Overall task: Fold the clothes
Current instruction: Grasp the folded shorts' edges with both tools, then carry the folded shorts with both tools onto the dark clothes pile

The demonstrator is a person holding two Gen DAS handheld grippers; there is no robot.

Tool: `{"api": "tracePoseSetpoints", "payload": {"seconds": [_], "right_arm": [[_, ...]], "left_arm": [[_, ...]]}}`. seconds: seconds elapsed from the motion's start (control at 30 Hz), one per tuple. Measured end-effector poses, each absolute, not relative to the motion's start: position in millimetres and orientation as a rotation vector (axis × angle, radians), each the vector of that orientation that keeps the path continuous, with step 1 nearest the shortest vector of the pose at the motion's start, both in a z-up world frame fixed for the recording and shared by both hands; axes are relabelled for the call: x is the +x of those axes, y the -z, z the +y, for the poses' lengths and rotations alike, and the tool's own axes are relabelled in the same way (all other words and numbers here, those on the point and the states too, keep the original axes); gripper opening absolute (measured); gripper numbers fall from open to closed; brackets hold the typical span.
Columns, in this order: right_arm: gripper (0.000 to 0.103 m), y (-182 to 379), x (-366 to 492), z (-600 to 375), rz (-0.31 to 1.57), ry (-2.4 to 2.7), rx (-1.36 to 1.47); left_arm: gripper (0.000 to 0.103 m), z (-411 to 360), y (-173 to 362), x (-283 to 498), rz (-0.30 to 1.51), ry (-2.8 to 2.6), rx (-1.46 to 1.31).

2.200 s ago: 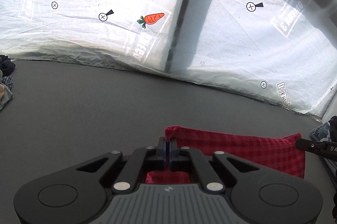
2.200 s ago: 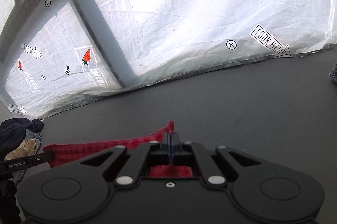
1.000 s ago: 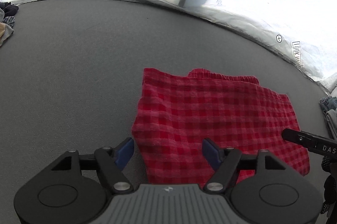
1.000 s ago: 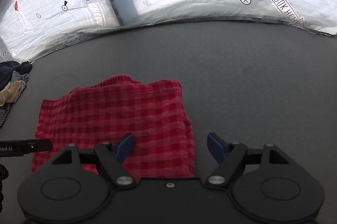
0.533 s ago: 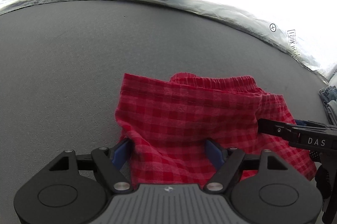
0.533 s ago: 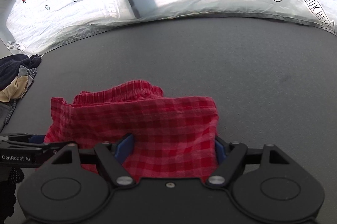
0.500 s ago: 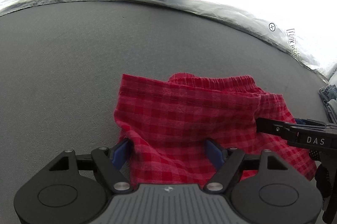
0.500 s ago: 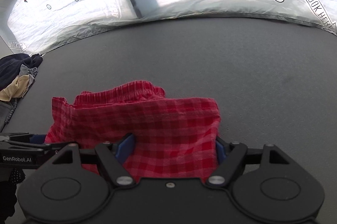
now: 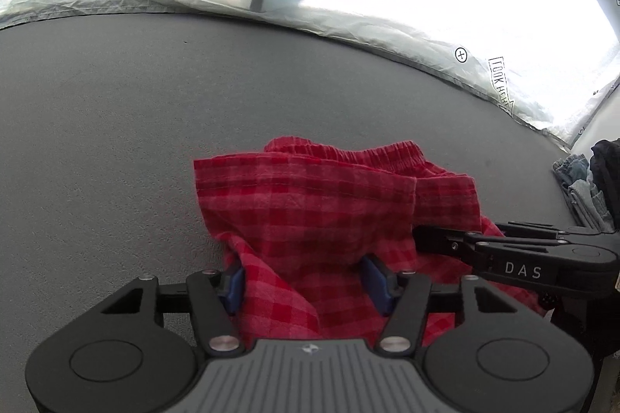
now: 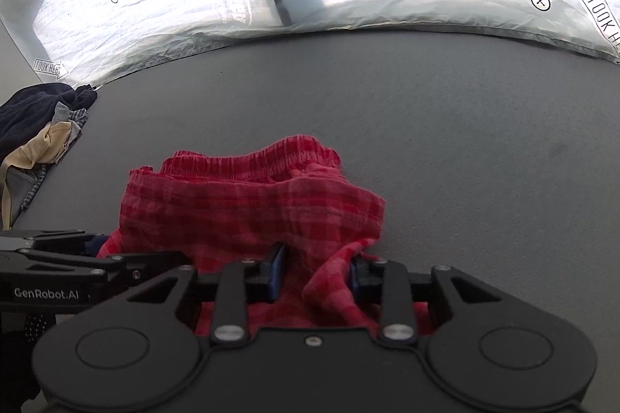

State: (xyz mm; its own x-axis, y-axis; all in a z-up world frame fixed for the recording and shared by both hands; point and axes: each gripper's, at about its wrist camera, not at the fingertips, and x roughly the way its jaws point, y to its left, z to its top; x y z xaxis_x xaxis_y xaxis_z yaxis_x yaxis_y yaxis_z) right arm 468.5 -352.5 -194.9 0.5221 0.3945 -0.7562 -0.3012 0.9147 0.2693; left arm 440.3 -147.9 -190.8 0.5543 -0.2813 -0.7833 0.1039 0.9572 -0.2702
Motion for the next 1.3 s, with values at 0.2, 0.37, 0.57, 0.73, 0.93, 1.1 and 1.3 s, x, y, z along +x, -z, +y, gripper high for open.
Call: {"api": "tracePoseSetpoints", "payload": {"seconds": [0.2, 0.37, 0.57, 0.73, 0.93, 1.1, 1.3], "right_arm": [[0.007, 192, 452, -355, 0.92, -0.396, 0.189], [0.006, 179, 428, -358, 0.883, -0.379, 0.24], [0.006, 150, 386, -372, 0.828, -0.337, 0.286], [0.006, 118, 341, -378, 0.763, -0.262, 0.279], [0.006, 87, 300, -391, 0.733, -0.135, 0.335], [0.006, 67, 270, -419, 0.71, -0.004, 0.392], [0.006, 50, 237, -466, 0.66, 0.097, 0.4]], "left_arm": [[0.022, -163, 187, 433, 0.96, 0.191, -0.13], [0.015, -168, 168, 413, 0.929, 0.204, -0.153], [0.015, -179, 133, 373, 0.858, 0.278, -0.109], [0.015, -188, 103, 339, 0.794, 0.349, -0.066], [0.015, -200, 83, 314, 0.755, 0.464, -0.077], [0.015, -228, 75, 301, 0.743, 0.565, -0.122], [0.015, -283, 63, 280, 0.705, 0.652, -0.093]]}}
